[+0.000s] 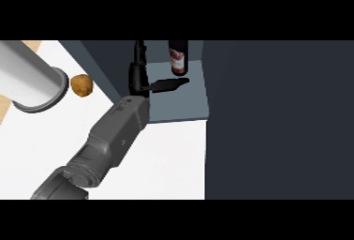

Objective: Pick up the wine, place it into the cabinet and close the cabinet

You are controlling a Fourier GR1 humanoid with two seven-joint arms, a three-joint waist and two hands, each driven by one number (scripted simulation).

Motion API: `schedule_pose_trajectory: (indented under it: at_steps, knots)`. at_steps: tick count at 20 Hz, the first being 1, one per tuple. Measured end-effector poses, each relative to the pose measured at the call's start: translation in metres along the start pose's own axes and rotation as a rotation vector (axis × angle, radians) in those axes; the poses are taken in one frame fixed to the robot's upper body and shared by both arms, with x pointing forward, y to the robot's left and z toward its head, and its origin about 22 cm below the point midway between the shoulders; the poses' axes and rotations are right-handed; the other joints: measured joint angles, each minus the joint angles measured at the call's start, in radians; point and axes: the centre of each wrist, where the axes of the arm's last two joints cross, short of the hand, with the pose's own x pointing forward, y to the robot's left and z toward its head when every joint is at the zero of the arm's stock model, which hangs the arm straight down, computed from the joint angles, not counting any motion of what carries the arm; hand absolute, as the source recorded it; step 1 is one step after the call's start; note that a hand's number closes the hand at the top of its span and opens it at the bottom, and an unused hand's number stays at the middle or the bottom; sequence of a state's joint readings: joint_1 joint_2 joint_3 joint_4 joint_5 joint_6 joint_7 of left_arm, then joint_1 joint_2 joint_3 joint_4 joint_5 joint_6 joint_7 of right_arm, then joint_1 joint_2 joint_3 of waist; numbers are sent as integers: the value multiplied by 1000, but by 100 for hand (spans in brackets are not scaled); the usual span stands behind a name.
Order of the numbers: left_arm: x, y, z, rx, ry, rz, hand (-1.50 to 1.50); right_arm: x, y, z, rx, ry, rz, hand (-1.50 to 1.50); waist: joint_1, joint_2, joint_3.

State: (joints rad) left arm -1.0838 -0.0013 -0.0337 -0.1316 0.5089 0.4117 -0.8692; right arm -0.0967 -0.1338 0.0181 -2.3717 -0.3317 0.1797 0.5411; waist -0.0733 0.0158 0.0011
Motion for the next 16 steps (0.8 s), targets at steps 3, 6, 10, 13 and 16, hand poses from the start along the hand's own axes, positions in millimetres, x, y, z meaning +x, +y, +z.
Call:
schedule_pose_trajectory:
  at_steps: [3,6,10,13,16]
  knots:
    - [-2,2,2,7,0,29,-150,-1,2,1,10,3,-7,-150,-4,-2,1]
    - [-2,1,3,7,14,65,-150,0,3,-1,7,5,-10,-150,-4,-4,-1]
    - [-5,3,7,6,7,107,-150,0,6,-1,10,7,-19,-150,-4,-8,0]
    - [-7,3,14,-1,14,129,-150,0,5,-2,-2,3,-21,-150,2,-11,-1]
    - [-17,8,29,8,39,145,-150,0,6,-2,-1,8,-24,-150,13,-12,-1]
